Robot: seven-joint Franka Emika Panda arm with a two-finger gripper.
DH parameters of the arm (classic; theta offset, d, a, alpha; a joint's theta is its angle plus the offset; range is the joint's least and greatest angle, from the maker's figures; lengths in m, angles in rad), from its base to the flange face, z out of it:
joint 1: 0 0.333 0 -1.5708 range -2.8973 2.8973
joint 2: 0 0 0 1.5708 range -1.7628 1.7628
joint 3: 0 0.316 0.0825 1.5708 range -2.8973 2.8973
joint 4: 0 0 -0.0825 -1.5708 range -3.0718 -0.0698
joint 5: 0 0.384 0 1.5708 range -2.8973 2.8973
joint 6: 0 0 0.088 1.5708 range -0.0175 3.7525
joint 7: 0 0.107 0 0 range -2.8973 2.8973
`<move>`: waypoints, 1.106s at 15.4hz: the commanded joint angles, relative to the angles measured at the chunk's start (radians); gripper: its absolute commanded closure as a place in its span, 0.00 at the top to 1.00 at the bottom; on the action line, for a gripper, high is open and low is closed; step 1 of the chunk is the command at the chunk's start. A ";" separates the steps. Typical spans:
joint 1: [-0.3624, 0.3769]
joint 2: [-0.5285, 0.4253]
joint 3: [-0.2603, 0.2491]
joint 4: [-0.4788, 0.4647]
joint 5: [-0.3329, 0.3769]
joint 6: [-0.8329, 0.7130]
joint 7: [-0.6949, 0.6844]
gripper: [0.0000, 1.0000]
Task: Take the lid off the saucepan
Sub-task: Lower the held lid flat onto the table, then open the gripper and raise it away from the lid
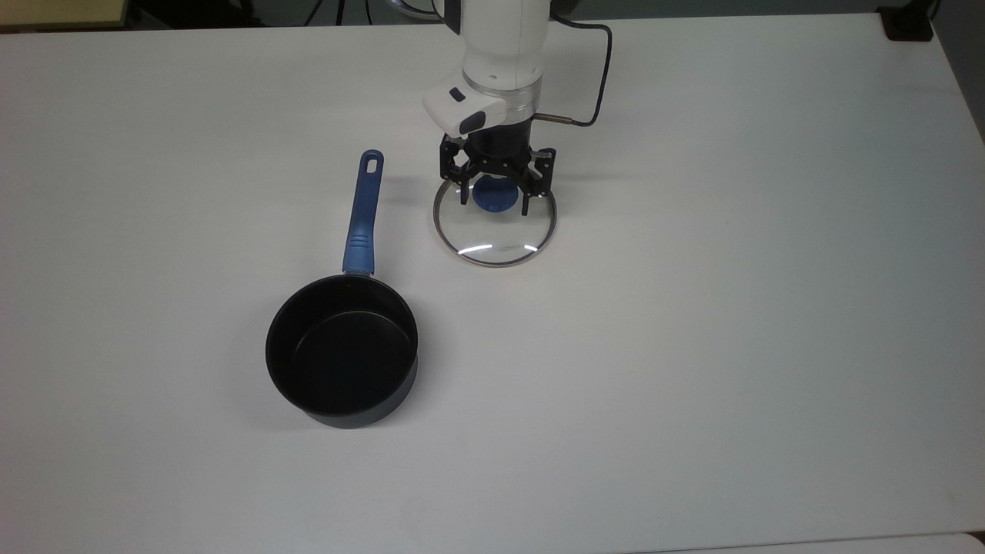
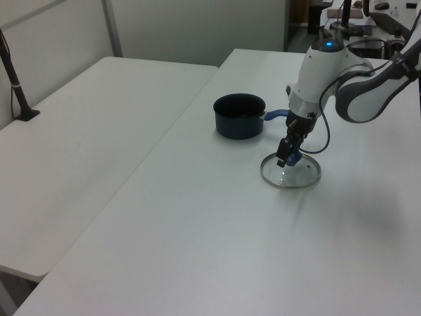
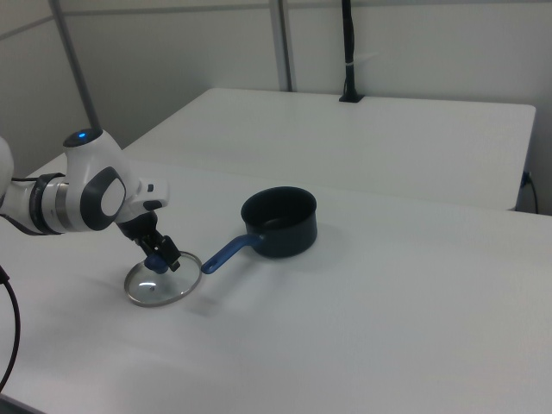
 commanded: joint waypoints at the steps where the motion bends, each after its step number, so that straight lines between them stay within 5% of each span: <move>1: -0.012 -0.041 -0.004 0.040 0.009 -0.086 -0.012 1.00; 7: -0.038 -0.150 -0.004 0.155 0.047 -0.447 -0.070 1.00; 11: -0.140 -0.158 -0.019 0.437 0.180 -0.881 -0.403 1.00; 13: -0.203 -0.159 -0.060 0.580 0.190 -1.030 -0.556 1.00; 15: -0.214 -0.170 -0.112 0.649 0.185 -1.095 -0.621 1.00; 17: -0.223 -0.176 -0.113 0.651 0.181 -1.106 -0.647 1.00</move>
